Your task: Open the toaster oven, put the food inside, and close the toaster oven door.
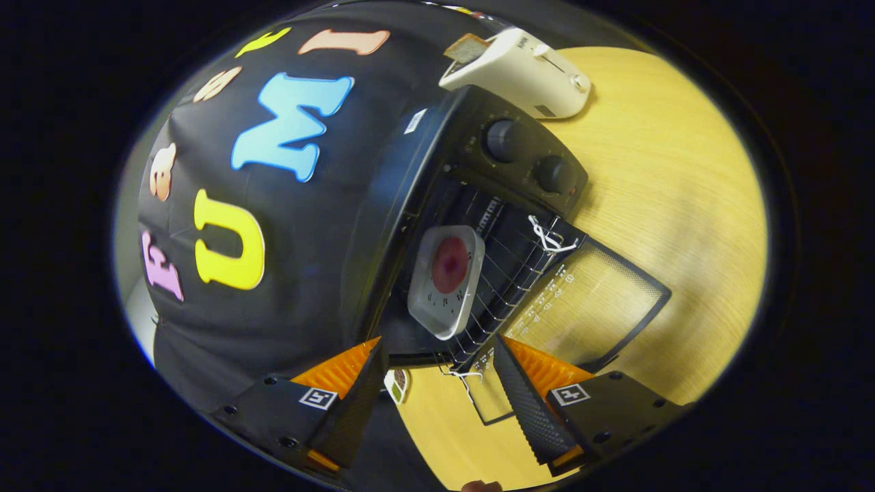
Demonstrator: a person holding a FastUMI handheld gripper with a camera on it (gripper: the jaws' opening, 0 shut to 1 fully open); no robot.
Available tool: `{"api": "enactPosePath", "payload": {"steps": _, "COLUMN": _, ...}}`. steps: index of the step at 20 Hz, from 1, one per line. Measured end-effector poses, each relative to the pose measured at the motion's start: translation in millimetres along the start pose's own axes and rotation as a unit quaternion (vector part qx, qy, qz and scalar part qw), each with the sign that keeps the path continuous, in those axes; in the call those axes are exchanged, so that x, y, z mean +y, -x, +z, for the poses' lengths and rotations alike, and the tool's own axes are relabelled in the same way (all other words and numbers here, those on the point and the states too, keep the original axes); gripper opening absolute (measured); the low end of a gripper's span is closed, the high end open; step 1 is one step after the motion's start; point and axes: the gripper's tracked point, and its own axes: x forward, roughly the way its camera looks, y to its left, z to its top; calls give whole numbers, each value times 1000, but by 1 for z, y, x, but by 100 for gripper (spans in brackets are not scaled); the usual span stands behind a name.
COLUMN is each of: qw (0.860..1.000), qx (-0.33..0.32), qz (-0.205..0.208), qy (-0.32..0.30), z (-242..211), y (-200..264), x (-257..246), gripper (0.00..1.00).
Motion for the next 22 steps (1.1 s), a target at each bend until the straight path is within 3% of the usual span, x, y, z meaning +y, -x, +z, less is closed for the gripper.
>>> {"api": "enactPosePath", "payload": {"steps": 4, "qw": 987, "qx": 4, "qz": -16, "qy": 159, "z": -17, "y": 24, "x": 2, "gripper": 97}}
{"api": "enactPosePath", "payload": {"steps": 8, "qw": 947, "qx": -12, "qz": -58, "qy": 316, "z": -22, "y": 46, "x": -11, "gripper": 98}}
{"api": "enactPosePath", "payload": {"steps": 11, "qw": 932, "qx": -14, "qz": -83, "qy": 352, "z": -30, "y": 54, "x": -15, "gripper": 98}}
{"api": "enactPosePath", "payload": {"steps": 15, "qw": 902, "qx": 12, "qz": -140, "qy": 409, "z": -35, "y": 61, "x": -46, "gripper": 98}}
{"api": "enactPosePath", "payload": {"steps": 22, "qw": 894, "qx": 76, "qz": -216, "qy": 385, "z": -50, "y": 54, "x": -105, "gripper": 99}}
